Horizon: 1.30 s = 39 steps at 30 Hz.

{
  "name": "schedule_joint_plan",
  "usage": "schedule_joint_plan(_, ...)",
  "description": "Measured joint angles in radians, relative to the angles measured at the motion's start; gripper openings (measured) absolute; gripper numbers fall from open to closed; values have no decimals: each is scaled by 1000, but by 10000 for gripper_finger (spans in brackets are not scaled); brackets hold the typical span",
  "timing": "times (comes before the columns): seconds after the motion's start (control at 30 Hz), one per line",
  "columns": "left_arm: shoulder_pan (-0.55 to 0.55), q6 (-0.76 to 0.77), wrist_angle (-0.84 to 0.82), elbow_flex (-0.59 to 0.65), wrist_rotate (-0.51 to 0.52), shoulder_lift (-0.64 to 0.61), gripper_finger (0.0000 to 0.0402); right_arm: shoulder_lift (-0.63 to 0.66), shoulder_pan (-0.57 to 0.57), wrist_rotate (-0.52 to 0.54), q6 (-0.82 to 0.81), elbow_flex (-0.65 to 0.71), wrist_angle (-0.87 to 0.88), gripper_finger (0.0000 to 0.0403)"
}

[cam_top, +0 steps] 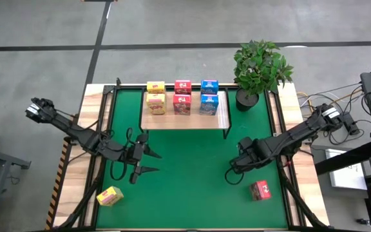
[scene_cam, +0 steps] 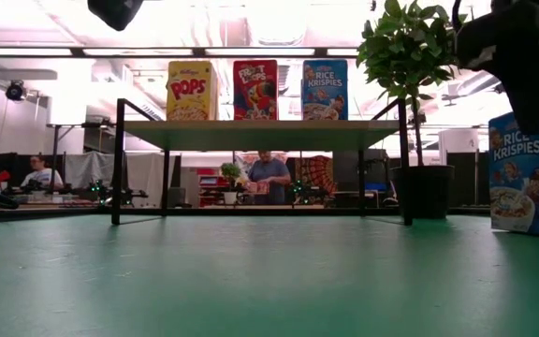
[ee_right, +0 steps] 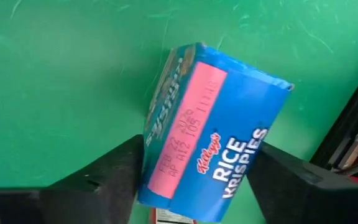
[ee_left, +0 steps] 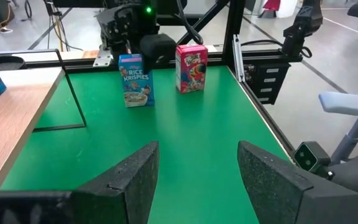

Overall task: Stack cereal on shelf
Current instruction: Put the blue cereal box on the shelf aligned with the other blue cereal boxes

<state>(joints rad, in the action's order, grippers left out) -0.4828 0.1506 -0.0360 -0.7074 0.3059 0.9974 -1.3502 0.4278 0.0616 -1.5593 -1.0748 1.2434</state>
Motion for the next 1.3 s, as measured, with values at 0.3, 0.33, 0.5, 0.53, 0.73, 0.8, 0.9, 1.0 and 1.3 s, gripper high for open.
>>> schedule_joint_plan(0.3,0,-10,0,0,1,0,201,0,0,-6,18,-51,0,179)
schedule_joint_plan(0.33,0,-10,0,0,1,0,201,0,0,0,23,-57,0,175)
schedule_joint_plan(0.5,0,-10,0,0,1,0,201,0,0,17,36,-87,0,151)
schedule_joint_plan(0.53,0,-10,0,0,1,0,201,0,0,18,44,-95,1,147)
schedule_joint_plan(0.73,0,-10,0,0,1,0,201,0,0,105,161,-204,-2,136)
schedule_joint_plan(0.8,0,-10,0,0,1,0,201,0,0,147,225,-258,-8,137)
schedule_joint_plan(0.9,0,-10,0,0,1,0,201,-4,-1,216,327,-341,-34,140)
schedule_joint_plan(1.0,0,-10,2,0,1,0,201,-25,-8,271,436,-436,-53,141)
schedule_joint_plan(1.3,0,-10,11,0,1,0,201,-148,-88,351,847,-742,-15,141)
